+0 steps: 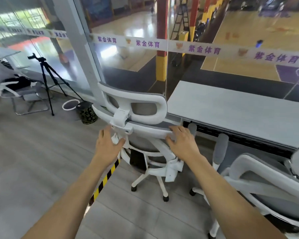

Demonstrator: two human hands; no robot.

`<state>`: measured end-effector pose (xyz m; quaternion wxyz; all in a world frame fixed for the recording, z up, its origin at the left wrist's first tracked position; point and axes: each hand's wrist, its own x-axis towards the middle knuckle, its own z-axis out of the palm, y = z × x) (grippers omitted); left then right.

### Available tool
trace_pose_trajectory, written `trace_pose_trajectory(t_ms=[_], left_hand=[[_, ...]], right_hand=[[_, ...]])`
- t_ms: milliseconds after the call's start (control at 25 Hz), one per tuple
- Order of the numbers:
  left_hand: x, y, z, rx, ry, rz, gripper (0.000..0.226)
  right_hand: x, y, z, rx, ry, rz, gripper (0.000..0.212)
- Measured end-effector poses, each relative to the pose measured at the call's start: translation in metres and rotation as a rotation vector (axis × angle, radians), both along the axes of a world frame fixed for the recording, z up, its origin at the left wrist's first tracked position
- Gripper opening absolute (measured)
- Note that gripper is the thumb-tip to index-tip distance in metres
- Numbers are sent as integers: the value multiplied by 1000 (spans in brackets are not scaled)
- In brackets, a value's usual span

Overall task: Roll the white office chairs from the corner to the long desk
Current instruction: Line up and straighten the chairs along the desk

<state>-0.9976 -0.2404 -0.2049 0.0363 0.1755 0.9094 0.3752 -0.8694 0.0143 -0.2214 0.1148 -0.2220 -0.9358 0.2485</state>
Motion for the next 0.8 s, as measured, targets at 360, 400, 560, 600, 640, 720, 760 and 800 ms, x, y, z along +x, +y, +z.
trace_pose_trajectory(t_ms=[360, 400, 560, 600, 640, 720, 760, 800], left_hand=[[-85, -30, -11, -53, 3, -258, 97], [-83, -30, -15, -44, 16, -288, 92], [-67, -22, -20, 57, 16, -332, 79], [-64, -17, -20, 60, 18, -336, 80], [-61, -11, -19, 58, 16, -335, 81], [-52, 0, -18, 56, -8, -321, 83], [-47, 4, -19, 61, -16, -307, 84], [-42, 7, -21, 71, -20, -293, 85]], right_hand=[[21, -40, -20, 45, 95, -204, 51], [25, -45, -21, 19, 104, -232, 49], [49, -50, -22, -14, 155, -286, 48], [53, -47, -22, -29, 163, -291, 50], [57, -42, -20, -55, 167, -294, 51], [64, -28, -18, -113, 168, -298, 46], [66, -21, -17, -132, 161, -295, 43], [67, -16, -15, -142, 152, -290, 41]])
